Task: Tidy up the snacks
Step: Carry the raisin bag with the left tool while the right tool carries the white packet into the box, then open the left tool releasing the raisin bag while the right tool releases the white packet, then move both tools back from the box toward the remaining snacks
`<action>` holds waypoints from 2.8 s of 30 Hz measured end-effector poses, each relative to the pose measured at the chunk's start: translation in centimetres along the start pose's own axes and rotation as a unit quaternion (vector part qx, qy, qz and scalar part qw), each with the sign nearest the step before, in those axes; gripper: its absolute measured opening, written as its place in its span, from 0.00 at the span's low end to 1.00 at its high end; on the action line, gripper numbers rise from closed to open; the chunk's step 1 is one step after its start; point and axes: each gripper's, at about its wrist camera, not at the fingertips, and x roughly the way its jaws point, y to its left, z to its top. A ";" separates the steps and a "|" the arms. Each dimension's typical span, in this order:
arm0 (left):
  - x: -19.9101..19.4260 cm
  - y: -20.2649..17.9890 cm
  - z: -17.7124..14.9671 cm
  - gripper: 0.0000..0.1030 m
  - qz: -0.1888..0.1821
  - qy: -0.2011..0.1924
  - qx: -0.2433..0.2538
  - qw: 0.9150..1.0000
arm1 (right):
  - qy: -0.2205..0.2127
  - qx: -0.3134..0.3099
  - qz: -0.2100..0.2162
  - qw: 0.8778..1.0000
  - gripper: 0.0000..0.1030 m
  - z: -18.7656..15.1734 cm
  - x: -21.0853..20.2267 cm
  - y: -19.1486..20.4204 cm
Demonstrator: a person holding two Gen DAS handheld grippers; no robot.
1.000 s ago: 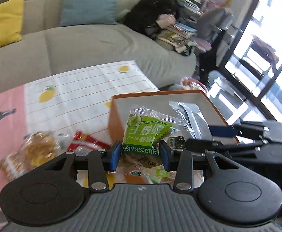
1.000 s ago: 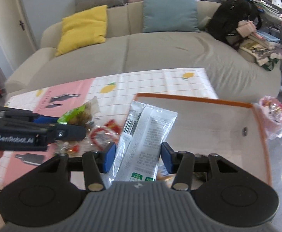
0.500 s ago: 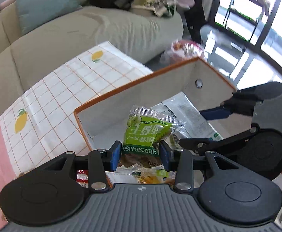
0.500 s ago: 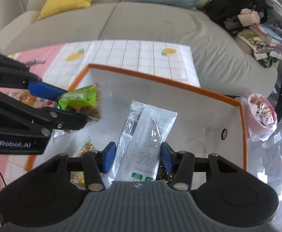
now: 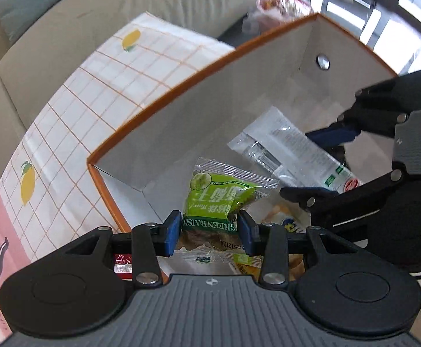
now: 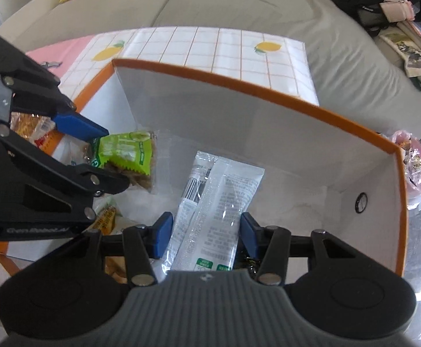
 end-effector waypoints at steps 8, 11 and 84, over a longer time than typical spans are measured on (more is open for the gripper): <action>1.3 -0.5 0.3 0.47 0.018 0.024 0.014 0.999 | 0.028 0.000 0.004 1.000 0.49 0.1 1.9 0.1; 1.5 -0.4 0.3 0.50 0.023 0.026 0.017 0.999 | 0.034 -0.002 0.005 0.999 0.49 0.0 2.4 0.3; -8.7 17.8 -27.8 0.75 0.053 -0.183 -0.312 0.931 | -0.151 -0.033 -0.034 0.987 0.81 1.5 -0.6 26.0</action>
